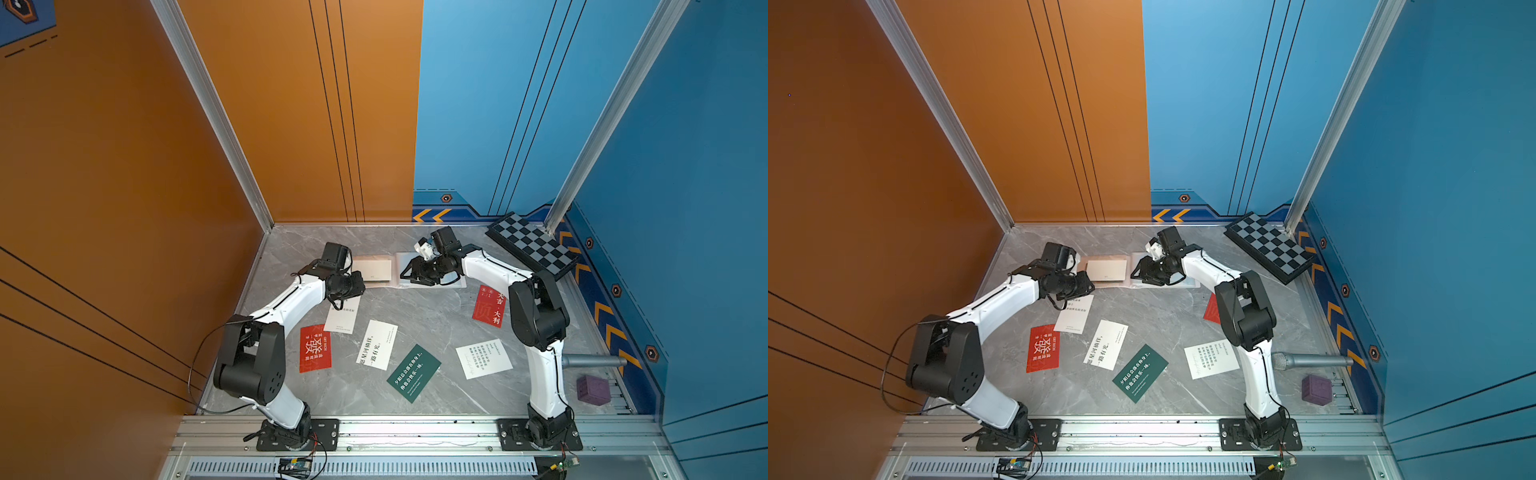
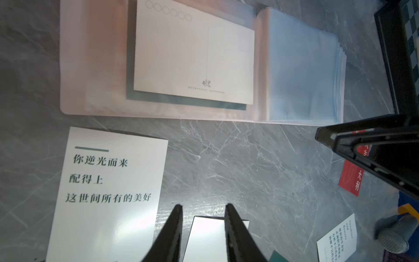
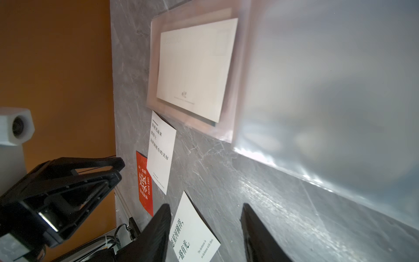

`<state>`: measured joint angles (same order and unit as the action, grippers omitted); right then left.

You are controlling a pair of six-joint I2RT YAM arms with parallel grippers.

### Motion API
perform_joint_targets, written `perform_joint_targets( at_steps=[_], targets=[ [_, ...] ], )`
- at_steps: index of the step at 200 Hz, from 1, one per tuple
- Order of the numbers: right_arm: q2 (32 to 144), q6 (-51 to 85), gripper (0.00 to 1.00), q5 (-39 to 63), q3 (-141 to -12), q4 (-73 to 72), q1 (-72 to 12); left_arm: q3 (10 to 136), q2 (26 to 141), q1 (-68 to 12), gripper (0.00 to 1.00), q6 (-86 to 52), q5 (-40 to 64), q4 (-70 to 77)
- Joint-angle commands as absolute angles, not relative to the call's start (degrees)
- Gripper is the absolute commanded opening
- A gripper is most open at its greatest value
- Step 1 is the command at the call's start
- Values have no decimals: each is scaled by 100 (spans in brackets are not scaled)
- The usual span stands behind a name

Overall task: Place the photos into the photo albums
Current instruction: Move the photo album to the center of the board, then adjust the photo at the center of the board.

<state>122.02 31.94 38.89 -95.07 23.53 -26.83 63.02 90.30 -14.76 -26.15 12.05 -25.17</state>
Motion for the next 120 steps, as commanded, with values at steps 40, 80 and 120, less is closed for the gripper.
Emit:
perform_joint_targets(
  at_steps=[40, 80, 120],
  targets=[
    [13093, 2957, 54, 3650, -10612, 2936, -3023, 5155, 8396, -1753, 35, -2789, 973, -2672],
    [13925, 3202, 54, 3540, -11777, 2944, -2999, 5124, 8333, -1705, 35, -2864, 876, -2662],
    [14415, 3396, 54, 3291, -12417, 2962, -2942, 4972, 8195, -1745, 36, -2918, 859, -2667]
  ],
)
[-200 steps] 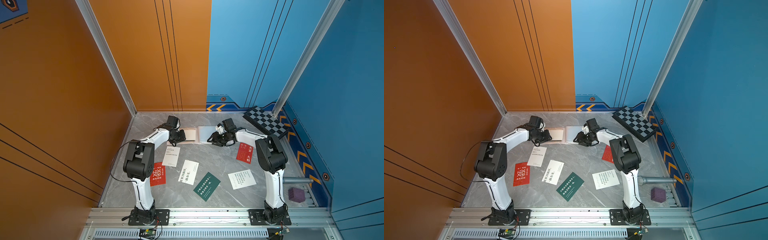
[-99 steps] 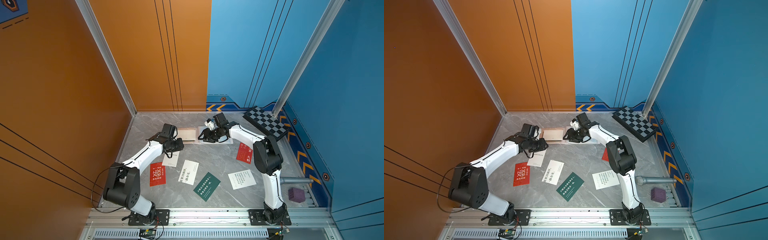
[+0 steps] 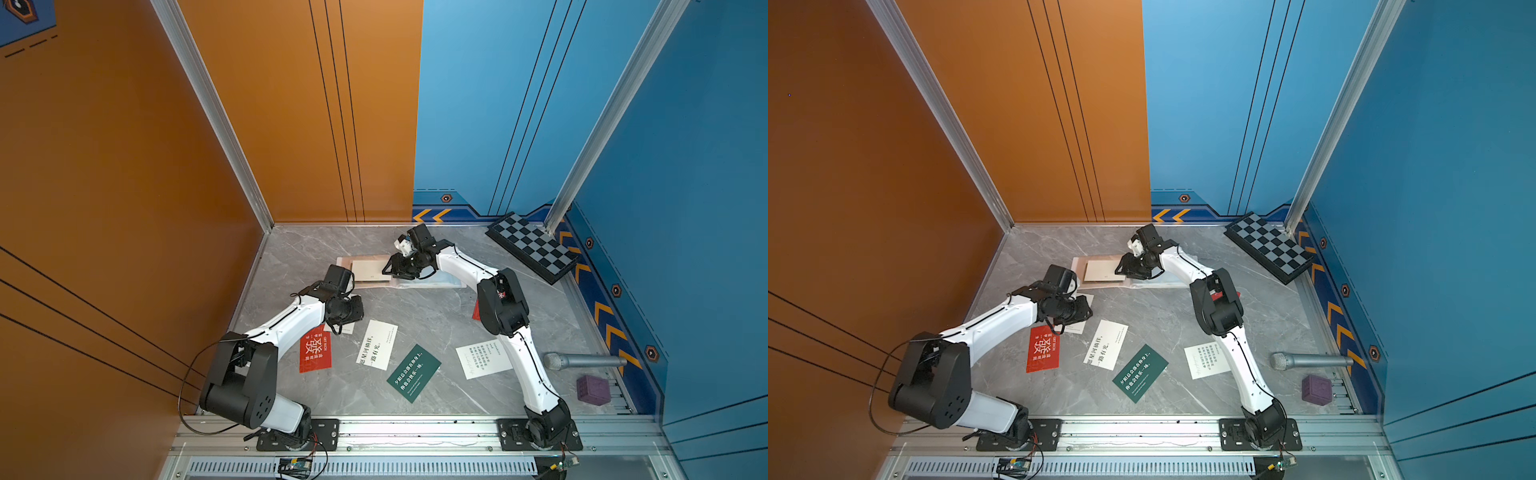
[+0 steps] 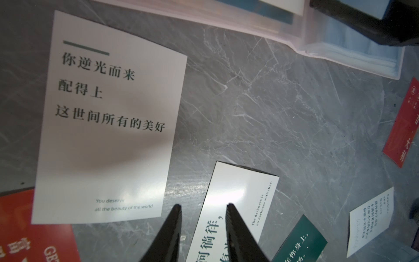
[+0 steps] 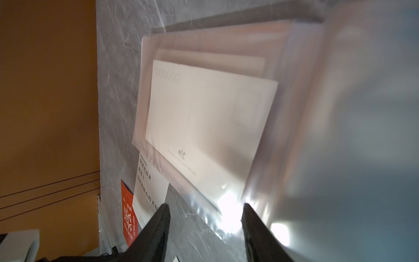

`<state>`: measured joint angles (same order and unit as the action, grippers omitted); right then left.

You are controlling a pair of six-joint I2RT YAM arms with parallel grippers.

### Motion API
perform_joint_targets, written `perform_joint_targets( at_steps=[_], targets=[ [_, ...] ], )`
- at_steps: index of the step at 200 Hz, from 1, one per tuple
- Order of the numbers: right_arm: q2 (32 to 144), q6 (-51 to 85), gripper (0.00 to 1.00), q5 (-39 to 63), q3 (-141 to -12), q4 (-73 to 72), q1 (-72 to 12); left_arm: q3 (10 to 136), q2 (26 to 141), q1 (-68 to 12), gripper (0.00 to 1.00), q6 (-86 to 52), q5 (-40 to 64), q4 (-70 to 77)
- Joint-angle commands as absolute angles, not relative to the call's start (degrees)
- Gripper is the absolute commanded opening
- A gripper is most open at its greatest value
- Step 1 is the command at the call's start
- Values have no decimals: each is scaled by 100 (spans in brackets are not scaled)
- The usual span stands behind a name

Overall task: Place the photos into the photo albums
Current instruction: Adjust the photo at the center of the board.

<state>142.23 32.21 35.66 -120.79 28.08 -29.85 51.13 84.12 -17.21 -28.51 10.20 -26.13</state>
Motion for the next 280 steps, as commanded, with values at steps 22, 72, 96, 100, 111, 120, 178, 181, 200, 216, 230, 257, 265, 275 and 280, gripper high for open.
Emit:
perform_joint_targets(
  at_steps=[22, 72, 96, 100, 111, 120, 178, 181, 200, 216, 230, 257, 265, 275, 280],
  targets=[
    [14579, 3457, 54, 3282, -12595, 2953, -2979, 4874, 8115, -1734, 35, -2935, 793, -2620],
    [14745, 3568, 54, 3423, -12828, 2949, -3057, 4834, 8060, -1723, 36, -2911, 882, -2606],
    [14725, 3619, 54, 3546, -12936, 2919, -3076, 4787, 8052, -1714, 36, -2898, 974, -2609],
    [14715, 3634, 54, 3570, -12945, 2914, -3081, 4777, 8045, -1709, 36, -2904, 990, -2610],
    [14685, 3663, 54, 3649, -12948, 2884, -3075, 4733, 8018, -1714, 36, -2934, 1058, -2610],
    [14636, 3674, 54, 3690, -12947, 2883, -3081, 4695, 7986, -1709, 36, -2953, 1156, -2610],
    [13617, 3316, 55, 3855, -11827, 2938, -3063, 4426, 7571, -1921, 38, -3282, 2101, -3154],
    [13545, 3281, 55, 3884, -11737, 2955, -3067, 4429, 7561, -1953, 38, -3308, 2151, -3197],
    [13107, 2997, 55, 3986, -11103, 3077, -3110, 4458, 7606, -2062, 42, -3454, 2633, -3640],
    [12779, 2648, 55, 3926, -10642, 3329, -3183, 4516, 7619, -2242, 43, -3521, 2727, -4054],
    [12541, 2411, 56, 3855, -10237, 3436, -3256, 4586, 7581, -2463, 45, -3600, 2614, -4367],
    [12338, 2265, 57, 3771, -9504, 3437, -3338, 4410, 7441, -2872, 50, -4123, 2428, -4571],
    [12302, 2210, 57, 3734, -9387, 3429, -3380, 4288, 7366, -2959, 51, -4392, 2230, -4562],
    [12245, 2100, 57, 3609, -9270, 3423, -3454, 4146, 7281, -3054, 53, -4662, 2018, -4546],
    [12222, 2057, 57, 3521, -9244, 3419, -3505, 4097, 7245, -3096, 54, -4747, 1944, -4545]
  ],
)
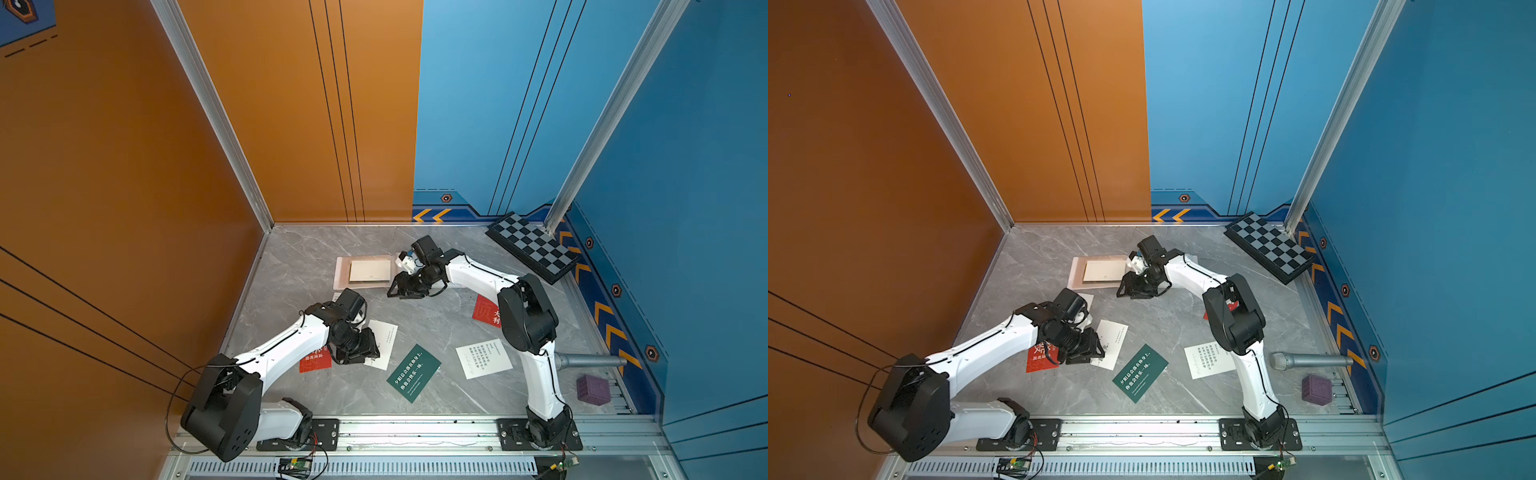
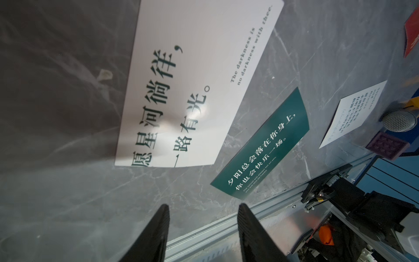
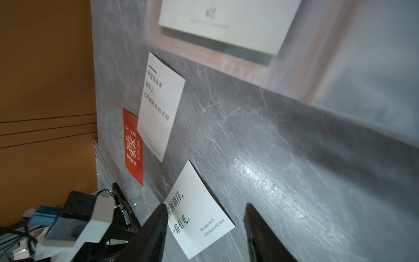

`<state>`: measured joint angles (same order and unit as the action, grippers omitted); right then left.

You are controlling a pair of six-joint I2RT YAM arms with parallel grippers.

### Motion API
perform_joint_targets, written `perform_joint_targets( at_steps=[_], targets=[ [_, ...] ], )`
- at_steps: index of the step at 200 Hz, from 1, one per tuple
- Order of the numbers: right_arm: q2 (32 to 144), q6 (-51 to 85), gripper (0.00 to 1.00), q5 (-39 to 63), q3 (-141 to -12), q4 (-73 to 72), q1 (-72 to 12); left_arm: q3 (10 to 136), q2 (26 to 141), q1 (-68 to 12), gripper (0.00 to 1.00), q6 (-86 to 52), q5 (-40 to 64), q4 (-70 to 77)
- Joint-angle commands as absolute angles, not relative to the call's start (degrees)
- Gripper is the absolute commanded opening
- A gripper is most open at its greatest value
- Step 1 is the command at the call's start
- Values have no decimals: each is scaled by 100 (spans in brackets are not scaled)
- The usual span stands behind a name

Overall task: Place the photos into the photo albums
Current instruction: Adjust the photo at the center of the board.

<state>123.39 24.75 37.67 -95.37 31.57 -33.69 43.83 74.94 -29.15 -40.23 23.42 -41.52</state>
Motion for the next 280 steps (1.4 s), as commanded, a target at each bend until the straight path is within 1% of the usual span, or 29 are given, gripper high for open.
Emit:
perform_joint_targets(
  at_steps=[1, 39, 76, 115, 147, 192, 239, 280],
  targets=[
    [12224, 2052, 58, 3509, -9236, 3419, -3510, 4088, 7235, -3104, 54, -4760, 1926, -4549],
    [12325, 2031, 59, 3484, -9248, 3250, -3694, 3968, 7297, -3336, 58, -5226, 1526, -4475],
    [12537, 2031, 59, 3584, -9279, 3081, -3706, 3662, 7529, -3367, 58, -5540, 1742, -3637],
    [12634, 2110, 59, 3669, -9256, 2963, -3711, 3616, 7758, -3357, 58, -5679, 1513, -3384],
    [12744, 2184, 59, 3736, -9240, 2871, -3718, 3307, 7955, -3301, 58, -5906, 1608, -2717],
    [12763, 2365, 59, 3739, -9148, 2659, -3666, 3399, 8411, -3030, 57, -5646, 1332, -2378],
    [12573, 2861, 59, 3922, -8711, 2028, -3325, 3631, 8991, -2611, 56, -5178, 1260, -2151],
    [12339, 2885, 59, 3946, -8361, 1990, -3108, 3973, 9409, -2253, 56, -4769, 1257, -2056]
  ],
)
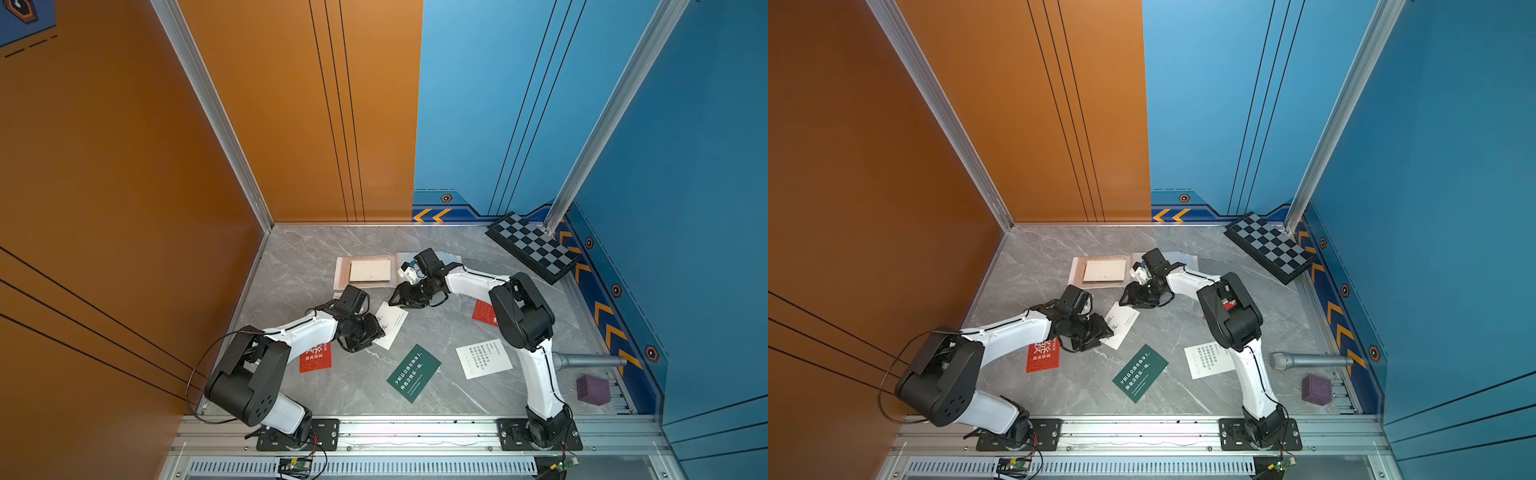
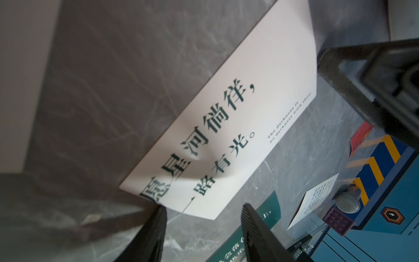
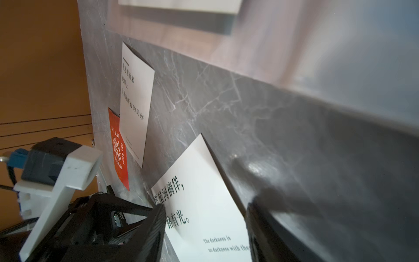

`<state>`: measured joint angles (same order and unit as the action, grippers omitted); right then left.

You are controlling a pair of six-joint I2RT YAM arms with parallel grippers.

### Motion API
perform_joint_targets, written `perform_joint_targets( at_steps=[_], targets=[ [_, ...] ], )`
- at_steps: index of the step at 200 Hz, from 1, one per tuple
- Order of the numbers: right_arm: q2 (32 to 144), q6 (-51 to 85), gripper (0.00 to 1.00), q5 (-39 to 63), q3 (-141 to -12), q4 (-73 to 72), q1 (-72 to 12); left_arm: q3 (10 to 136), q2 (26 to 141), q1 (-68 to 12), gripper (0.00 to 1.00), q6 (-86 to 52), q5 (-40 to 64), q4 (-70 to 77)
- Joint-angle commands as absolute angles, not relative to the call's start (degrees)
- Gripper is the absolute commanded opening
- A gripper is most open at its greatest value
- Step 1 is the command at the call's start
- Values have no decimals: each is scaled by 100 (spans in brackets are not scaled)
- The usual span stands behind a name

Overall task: Place the photos into the photo albums
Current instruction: Adjust the photo at the center of the board.

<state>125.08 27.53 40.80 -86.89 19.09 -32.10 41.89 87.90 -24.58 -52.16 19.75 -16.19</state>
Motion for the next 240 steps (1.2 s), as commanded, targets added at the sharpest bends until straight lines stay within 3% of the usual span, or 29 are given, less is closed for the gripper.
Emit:
perform_joint_targets(
  at_steps=[1, 87, 148, 240],
  targets=[
    [12331, 2884, 59, 3946, -8347, 1993, -3105, 3986, 9415, -2247, 56, -4762, 1257, -2052],
    [11583, 3045, 59, 3798, -7482, 1996, -2811, 4817, 10225, -1873, 55, -4246, 1490, -1837],
    [11629, 3226, 59, 3412, -7828, 2094, -2499, 4936, 10103, -1859, 55, -4145, 1599, -1863],
    [11847, 3146, 59, 3580, -8027, 2412, -2722, 4811, 10096, -1940, 55, -4217, 1603, -1871]
  ],
)
